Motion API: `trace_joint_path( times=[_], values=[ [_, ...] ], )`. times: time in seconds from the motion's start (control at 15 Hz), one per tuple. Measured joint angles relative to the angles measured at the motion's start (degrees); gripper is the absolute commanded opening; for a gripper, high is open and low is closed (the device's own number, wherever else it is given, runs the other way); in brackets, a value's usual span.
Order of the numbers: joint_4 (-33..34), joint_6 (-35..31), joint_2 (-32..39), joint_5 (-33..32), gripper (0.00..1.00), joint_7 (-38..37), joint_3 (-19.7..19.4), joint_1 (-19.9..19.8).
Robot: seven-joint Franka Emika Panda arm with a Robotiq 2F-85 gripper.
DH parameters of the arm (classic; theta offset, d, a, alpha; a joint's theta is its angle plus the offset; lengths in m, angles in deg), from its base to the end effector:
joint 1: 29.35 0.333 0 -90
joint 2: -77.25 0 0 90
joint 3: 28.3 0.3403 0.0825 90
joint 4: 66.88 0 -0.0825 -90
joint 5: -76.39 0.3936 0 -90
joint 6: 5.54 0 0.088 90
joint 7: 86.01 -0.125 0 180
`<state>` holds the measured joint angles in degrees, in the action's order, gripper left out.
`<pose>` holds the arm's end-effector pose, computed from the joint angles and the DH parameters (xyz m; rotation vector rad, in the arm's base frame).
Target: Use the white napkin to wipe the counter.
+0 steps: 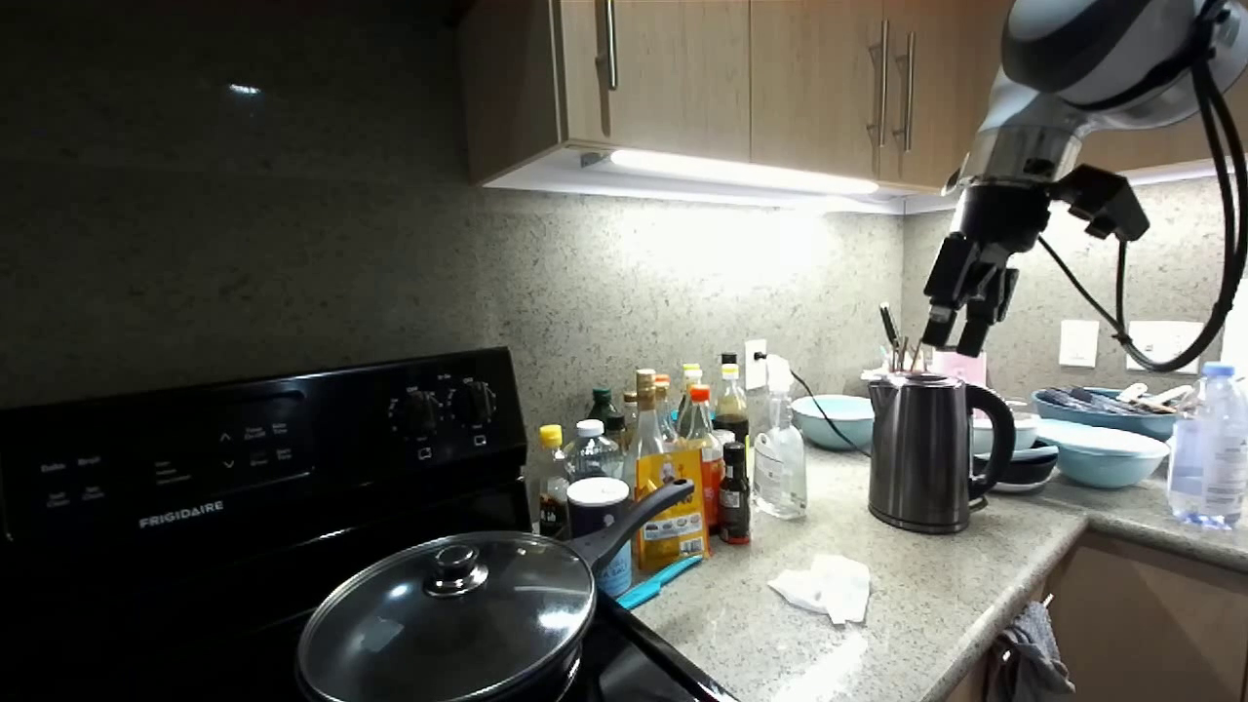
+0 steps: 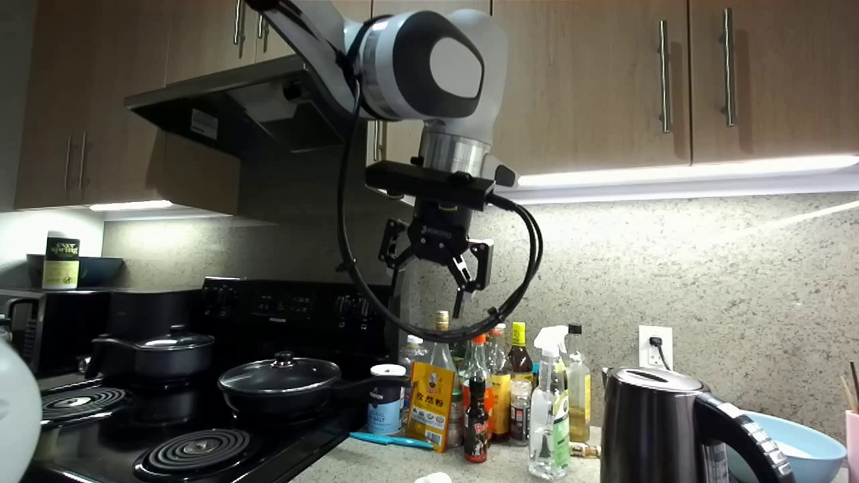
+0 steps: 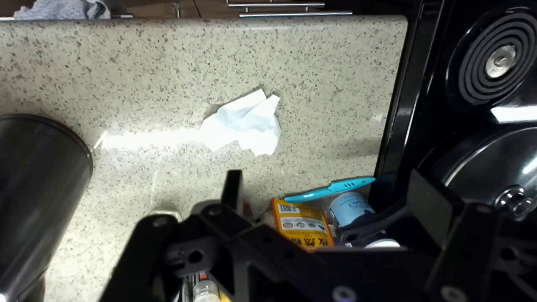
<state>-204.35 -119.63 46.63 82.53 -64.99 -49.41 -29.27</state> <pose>0.3788 -0.1504 0.5067 -2.8932 0.0010 -0.2664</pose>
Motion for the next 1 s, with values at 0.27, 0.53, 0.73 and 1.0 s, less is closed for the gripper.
trace_joint_path(
  times=[0.27,0.53,0.73,1.0],
  values=[
    [-1.76,-5.58,7.68,0.46,1.0,2.07,-2.09,-0.22],
    [-1.29,-5.8,11.68,1.22,1.0,2.56,-1.41,-1.45],
    [-1.25,-5.78,10.9,1.22,1.0,2.56,-1.02,-1.64],
    [-1.25,-5.67,11.01,1.22,1.0,2.53,-0.79,-1.79]
  ],
)
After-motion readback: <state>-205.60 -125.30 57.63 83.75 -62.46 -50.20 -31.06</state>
